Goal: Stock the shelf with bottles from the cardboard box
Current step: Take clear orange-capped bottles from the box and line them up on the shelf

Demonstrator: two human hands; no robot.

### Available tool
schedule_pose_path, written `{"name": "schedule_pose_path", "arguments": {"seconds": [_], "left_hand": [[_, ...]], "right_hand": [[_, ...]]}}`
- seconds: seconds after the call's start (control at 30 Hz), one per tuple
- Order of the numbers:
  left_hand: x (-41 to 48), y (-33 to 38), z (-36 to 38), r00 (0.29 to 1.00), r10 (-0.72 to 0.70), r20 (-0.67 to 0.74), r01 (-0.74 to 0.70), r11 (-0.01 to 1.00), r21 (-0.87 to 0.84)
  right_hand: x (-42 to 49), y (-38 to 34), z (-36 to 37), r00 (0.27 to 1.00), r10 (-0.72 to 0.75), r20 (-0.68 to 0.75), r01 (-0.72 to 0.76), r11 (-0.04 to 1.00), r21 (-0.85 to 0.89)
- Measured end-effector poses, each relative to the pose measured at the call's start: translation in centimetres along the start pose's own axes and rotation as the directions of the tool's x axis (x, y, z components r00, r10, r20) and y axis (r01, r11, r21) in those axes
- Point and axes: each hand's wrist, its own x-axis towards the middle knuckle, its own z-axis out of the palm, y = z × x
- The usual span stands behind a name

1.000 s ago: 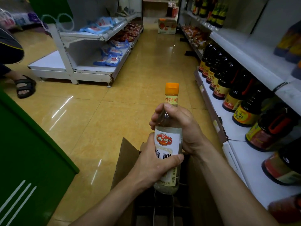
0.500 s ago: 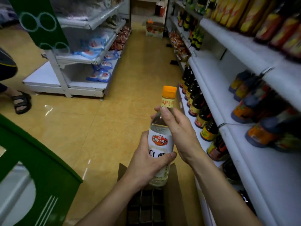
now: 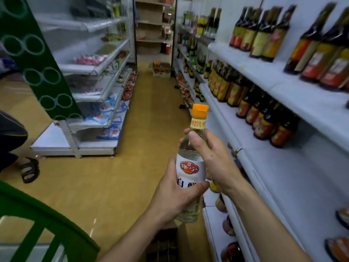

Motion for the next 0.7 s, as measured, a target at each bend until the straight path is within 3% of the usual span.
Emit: {"name": "schedule_pose_path", "arguments": {"seconds": [0.33, 0.7], "left_hand": [[2.6, 12.9, 5.1, 0.975, 0.128, 0.18, -0.118, 0.991, -0.067], [3.7, 19.4, 16.5, 0.921, 0.226, 0.317, -0.21, 0.974, -0.084]], "right_hand": [[-1.3, -13.1, -7.1, 0.983, -0.093, -0.161, 0.083, 0.994, -0.069], [-5.8, -19.2, -18.1, 0.93, -0.184, -0.317, 0.149, 0.98, -0.132]]}}
